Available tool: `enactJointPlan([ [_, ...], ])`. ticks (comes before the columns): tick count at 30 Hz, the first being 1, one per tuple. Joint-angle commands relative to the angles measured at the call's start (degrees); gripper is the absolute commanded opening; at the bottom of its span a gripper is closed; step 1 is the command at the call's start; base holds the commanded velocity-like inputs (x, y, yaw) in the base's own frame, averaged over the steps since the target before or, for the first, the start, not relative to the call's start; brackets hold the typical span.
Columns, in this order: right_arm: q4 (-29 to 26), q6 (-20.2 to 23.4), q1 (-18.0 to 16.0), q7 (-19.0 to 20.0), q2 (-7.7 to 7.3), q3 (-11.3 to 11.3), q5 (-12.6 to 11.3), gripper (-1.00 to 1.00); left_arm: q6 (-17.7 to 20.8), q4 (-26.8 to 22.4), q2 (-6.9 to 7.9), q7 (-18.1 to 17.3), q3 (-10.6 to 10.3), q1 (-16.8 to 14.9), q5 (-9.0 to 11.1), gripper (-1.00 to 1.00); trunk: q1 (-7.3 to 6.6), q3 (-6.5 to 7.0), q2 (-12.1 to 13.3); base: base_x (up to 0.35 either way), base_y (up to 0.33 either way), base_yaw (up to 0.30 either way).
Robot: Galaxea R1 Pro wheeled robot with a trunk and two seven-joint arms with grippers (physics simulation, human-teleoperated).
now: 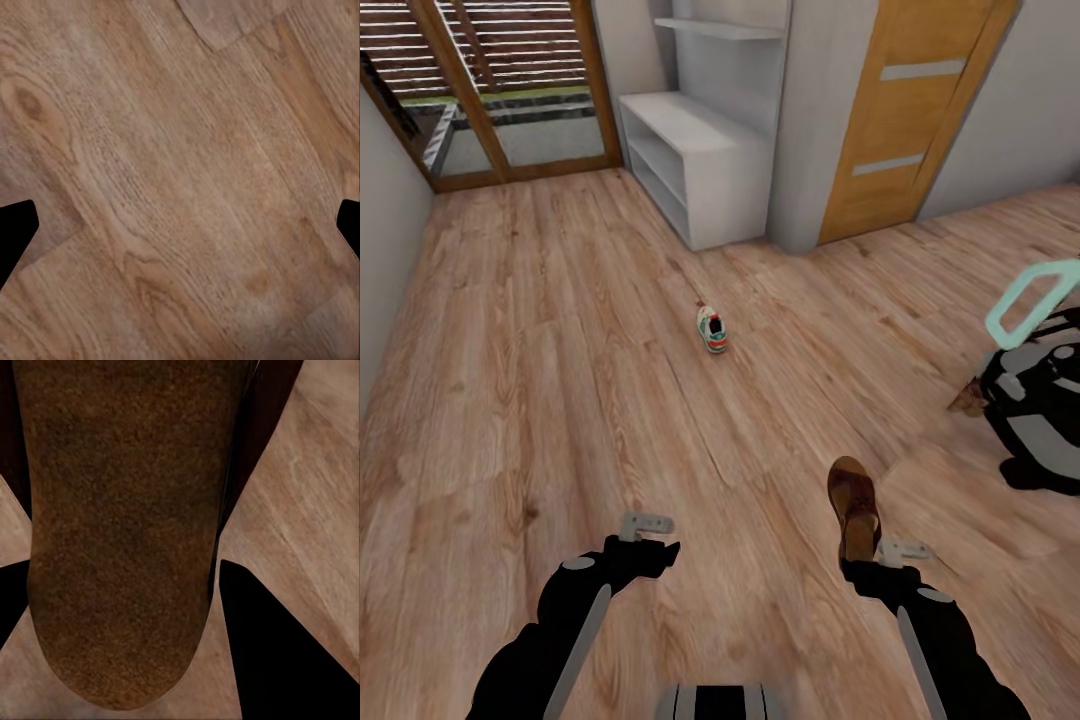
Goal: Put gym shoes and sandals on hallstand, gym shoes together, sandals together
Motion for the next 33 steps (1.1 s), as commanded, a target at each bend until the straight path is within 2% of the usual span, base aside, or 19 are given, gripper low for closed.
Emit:
enactJointPlan([
  [1, -0.1, 0.3, 0.0, -0.1, 0.00, 0.0, -0.1, -1.00, 0.3, 0.0, -0.01, 0.2, 0.0, 0.0, 0.5, 1.00, 0.03, -0.04, 0.0, 0.334, 0.027, 0.000],
  [33, 0.0, 0.3, 0.0, -0.1, 0.00, 0.1, -0.1, -1.00, 0.3, 0.0, 0.02, 0.2, 0.0, 0.0, 0.5, 1.00, 0.03, -0.04, 0.0, 0.334, 0.061, 0.000],
])
